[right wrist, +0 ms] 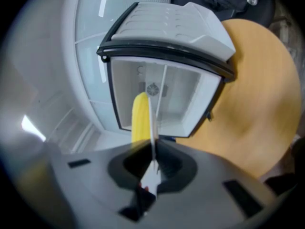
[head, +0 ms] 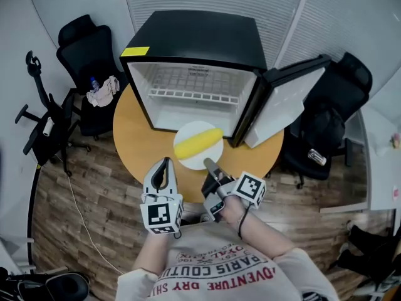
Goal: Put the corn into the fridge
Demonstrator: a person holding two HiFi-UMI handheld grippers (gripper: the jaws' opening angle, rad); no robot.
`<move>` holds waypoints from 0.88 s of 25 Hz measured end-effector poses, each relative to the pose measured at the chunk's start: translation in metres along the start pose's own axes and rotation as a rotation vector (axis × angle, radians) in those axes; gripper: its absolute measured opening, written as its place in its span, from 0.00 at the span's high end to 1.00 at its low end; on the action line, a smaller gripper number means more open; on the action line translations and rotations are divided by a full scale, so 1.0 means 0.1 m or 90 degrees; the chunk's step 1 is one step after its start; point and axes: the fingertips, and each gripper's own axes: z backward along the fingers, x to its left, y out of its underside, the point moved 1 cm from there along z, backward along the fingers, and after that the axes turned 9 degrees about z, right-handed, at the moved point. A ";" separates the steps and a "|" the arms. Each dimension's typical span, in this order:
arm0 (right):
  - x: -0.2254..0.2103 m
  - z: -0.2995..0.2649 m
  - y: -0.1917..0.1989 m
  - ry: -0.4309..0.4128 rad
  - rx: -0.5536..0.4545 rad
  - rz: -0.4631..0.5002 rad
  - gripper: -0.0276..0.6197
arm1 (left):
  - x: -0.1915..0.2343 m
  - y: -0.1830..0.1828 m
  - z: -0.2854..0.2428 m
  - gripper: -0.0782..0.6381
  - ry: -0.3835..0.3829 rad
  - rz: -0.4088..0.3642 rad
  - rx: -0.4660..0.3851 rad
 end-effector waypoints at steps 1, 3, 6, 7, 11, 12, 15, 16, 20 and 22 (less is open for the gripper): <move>0.00 -0.05 -0.05 0.000 -0.002 -0.001 0.90 | 0.01 -0.01 -0.07 0.85 0.002 -0.001 0.001; -0.01 -0.14 -0.14 0.001 -0.006 -0.001 0.90 | 0.05 -0.02 -0.21 0.85 0.006 0.000 0.003; -0.02 -0.29 -0.25 0.007 -0.020 0.000 0.90 | 0.12 -0.03 -0.44 0.85 0.021 0.002 0.008; -0.01 -0.34 -0.29 0.008 -0.026 -0.001 0.90 | 0.14 -0.03 -0.51 0.85 0.028 0.002 0.010; 0.01 -0.56 -0.41 0.015 -0.060 -0.007 0.90 | 0.27 -0.11 -0.80 0.85 0.060 -0.003 0.012; 0.02 -0.62 -0.44 0.016 -0.070 -0.009 0.90 | 0.30 -0.13 -0.86 0.85 0.070 -0.007 0.014; 0.03 -0.79 -0.51 0.024 -0.097 -0.011 0.90 | 0.37 -0.16 -1.04 0.85 0.097 -0.010 0.020; 0.04 -0.86 -0.53 0.027 -0.105 -0.011 0.90 | 0.41 -0.17 -1.10 0.85 0.104 -0.011 0.023; 0.06 -1.12 -0.57 0.031 -0.125 -0.026 0.90 | 0.55 -0.18 -1.29 0.85 0.127 -0.018 0.036; 0.06 -1.22 -0.61 0.034 -0.134 -0.034 0.90 | 0.60 -0.19 -1.39 0.85 0.135 -0.015 0.039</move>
